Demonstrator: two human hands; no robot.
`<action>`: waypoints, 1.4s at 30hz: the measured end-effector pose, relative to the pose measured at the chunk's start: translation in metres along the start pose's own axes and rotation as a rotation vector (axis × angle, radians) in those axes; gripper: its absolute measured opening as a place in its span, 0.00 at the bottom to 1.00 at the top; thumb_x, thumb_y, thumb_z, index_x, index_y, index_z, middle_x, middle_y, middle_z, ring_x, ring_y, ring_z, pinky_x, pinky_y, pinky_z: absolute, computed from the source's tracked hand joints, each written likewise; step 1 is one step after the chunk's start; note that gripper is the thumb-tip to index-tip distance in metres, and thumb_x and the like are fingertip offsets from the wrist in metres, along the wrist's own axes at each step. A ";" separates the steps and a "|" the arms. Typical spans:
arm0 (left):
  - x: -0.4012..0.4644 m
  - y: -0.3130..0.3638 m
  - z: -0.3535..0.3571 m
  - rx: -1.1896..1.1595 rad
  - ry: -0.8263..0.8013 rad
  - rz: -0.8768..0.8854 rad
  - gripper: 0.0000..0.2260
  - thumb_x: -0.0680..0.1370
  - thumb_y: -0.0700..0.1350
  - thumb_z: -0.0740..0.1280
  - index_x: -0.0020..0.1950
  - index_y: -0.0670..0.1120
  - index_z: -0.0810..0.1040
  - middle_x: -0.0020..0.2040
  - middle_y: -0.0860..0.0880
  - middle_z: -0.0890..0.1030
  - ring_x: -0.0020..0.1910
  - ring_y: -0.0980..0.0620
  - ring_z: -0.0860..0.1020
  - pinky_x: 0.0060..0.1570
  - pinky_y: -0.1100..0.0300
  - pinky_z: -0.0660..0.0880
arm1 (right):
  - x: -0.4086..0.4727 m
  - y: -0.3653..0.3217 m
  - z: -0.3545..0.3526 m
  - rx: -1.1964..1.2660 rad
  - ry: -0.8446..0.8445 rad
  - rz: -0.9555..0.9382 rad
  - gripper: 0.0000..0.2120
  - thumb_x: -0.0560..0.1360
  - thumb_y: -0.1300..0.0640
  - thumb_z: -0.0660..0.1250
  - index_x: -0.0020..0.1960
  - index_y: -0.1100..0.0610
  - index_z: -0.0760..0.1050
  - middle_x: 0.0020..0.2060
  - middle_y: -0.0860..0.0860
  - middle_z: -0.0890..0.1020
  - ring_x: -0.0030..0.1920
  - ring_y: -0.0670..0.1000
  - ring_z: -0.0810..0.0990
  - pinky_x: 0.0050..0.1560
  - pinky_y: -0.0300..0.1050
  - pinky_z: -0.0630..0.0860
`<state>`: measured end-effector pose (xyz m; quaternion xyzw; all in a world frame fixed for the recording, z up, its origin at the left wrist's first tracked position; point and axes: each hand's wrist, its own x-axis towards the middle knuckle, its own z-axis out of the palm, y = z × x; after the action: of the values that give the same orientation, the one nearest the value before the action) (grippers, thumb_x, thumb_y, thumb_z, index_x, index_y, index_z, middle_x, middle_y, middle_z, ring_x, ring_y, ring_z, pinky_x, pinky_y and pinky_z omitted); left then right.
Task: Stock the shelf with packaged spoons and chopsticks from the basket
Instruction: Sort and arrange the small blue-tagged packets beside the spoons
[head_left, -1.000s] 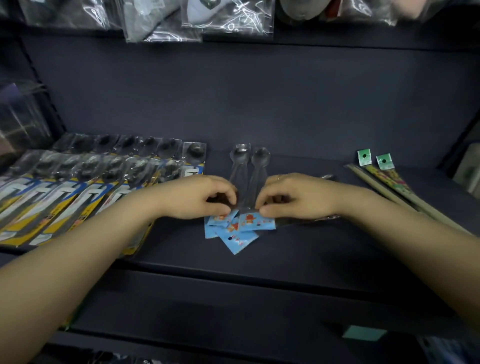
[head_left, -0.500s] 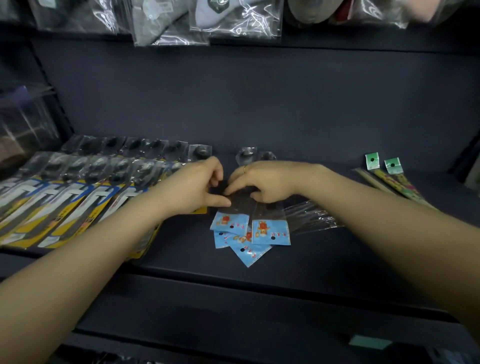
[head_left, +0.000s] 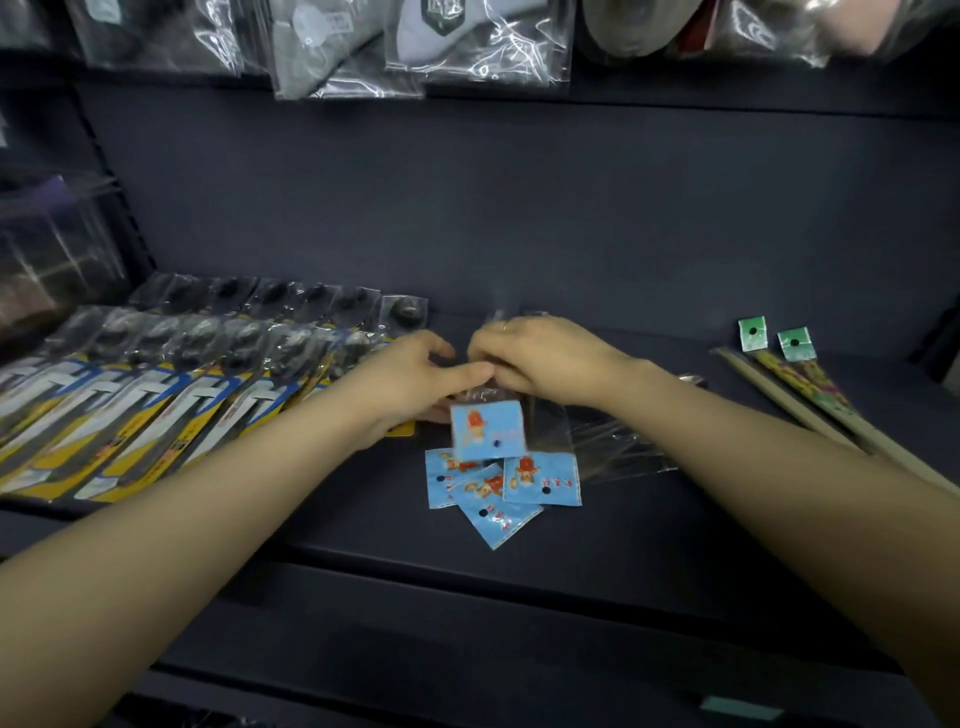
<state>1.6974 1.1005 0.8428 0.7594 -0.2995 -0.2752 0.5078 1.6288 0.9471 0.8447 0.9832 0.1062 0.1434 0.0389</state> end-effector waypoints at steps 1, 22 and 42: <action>0.001 0.000 -0.001 -0.053 0.016 -0.015 0.19 0.73 0.46 0.69 0.60 0.40 0.70 0.44 0.43 0.81 0.39 0.52 0.81 0.38 0.61 0.80 | -0.002 0.000 0.000 0.073 0.054 0.045 0.08 0.77 0.57 0.60 0.54 0.58 0.74 0.51 0.52 0.80 0.49 0.53 0.78 0.46 0.54 0.76; 0.007 -0.006 -0.007 0.863 0.357 0.823 0.04 0.69 0.42 0.71 0.41 0.44 0.79 0.37 0.46 0.80 0.39 0.45 0.77 0.40 0.51 0.76 | -0.009 -0.032 -0.009 -0.069 0.186 0.299 0.11 0.75 0.59 0.62 0.56 0.61 0.74 0.51 0.56 0.77 0.51 0.58 0.77 0.40 0.46 0.65; -0.002 -0.018 -0.024 1.215 -0.212 0.603 0.17 0.79 0.48 0.57 0.68 0.54 0.68 0.67 0.53 0.70 0.64 0.52 0.70 0.64 0.60 0.66 | -0.036 -0.002 -0.013 -0.149 -0.290 -0.075 0.25 0.78 0.60 0.57 0.71 0.41 0.63 0.70 0.38 0.68 0.64 0.48 0.72 0.49 0.46 0.75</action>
<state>1.7165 1.1218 0.8338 0.7618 -0.6472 0.0223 0.0143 1.5910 0.9416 0.8475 0.9833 0.1249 0.0059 0.1321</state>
